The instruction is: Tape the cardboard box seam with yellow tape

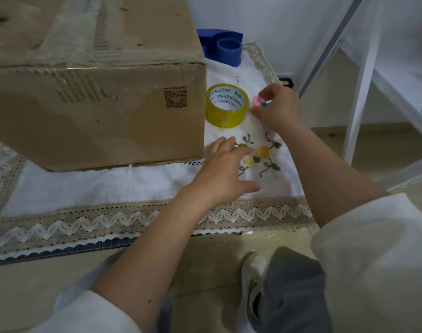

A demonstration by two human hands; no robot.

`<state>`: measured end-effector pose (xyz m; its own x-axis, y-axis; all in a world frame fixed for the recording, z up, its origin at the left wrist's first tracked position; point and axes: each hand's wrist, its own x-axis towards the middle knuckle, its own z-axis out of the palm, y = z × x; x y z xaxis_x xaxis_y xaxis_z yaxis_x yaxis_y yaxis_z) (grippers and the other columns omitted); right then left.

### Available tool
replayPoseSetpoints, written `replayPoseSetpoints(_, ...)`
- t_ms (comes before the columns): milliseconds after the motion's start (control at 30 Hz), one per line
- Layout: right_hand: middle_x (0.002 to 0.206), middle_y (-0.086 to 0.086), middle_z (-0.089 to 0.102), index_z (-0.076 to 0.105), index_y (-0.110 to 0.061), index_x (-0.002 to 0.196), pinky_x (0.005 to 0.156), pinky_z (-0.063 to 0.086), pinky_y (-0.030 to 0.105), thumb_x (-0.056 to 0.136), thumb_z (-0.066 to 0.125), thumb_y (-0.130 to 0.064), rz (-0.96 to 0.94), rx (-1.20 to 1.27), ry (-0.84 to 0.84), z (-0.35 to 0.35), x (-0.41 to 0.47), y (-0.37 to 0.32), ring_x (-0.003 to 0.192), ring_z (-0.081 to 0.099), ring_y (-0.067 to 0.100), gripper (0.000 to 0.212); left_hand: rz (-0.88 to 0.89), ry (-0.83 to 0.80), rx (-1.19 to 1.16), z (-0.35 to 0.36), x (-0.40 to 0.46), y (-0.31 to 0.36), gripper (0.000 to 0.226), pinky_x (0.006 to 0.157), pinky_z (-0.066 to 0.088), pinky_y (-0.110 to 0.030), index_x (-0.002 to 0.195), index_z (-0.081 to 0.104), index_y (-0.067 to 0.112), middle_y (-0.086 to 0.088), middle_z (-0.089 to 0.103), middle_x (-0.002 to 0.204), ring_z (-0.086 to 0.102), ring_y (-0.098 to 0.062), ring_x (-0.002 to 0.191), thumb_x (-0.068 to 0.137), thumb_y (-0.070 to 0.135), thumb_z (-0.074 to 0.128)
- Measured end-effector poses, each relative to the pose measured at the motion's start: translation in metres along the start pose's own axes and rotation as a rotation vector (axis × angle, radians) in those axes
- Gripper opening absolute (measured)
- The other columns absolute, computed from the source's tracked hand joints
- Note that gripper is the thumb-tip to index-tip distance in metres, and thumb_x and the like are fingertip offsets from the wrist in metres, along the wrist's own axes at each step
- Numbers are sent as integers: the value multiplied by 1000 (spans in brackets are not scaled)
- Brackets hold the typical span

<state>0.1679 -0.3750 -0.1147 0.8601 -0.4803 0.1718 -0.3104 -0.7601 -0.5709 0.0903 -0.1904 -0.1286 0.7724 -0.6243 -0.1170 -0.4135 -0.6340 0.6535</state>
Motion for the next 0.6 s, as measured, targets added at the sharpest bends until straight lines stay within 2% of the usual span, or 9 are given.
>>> replayPoseSetpoints(133,121,3,65,65,-15,118,81,41,25,88,71,-31,12,-30,-42,1,1,4,109,60,19,35,-1,8,15,-1,1,2,82,121,9,-37,149,35,29,-6,15,163,2,-20,152,80,42,77)
replayPoseSetpoints(433,130,4,62,56,-15,131,92,44,27,86,76,-24,25,-63,-89,-8,-7,2,116,58,21,51,9,16,36,-1,-1,2,80,121,12,-36,148,37,29,-6,17,162,6,-20,151,80,42,78)
replayPoseSetpoints(500,131,3,61,56,-15,132,94,45,29,87,74,-26,11,-54,-82,-13,-12,3,117,58,20,50,22,22,16,-2,-2,3,78,120,13,-35,147,39,29,-6,19,162,9,-20,151,80,40,79)
replayPoseSetpoints(600,129,1,62,59,-17,129,89,44,28,90,70,-36,-4,-47,-47,-20,-19,4,116,58,18,45,46,58,-13,-2,-5,3,72,118,17,-33,144,44,28,-6,26,159,16,-19,149,81,37,79)
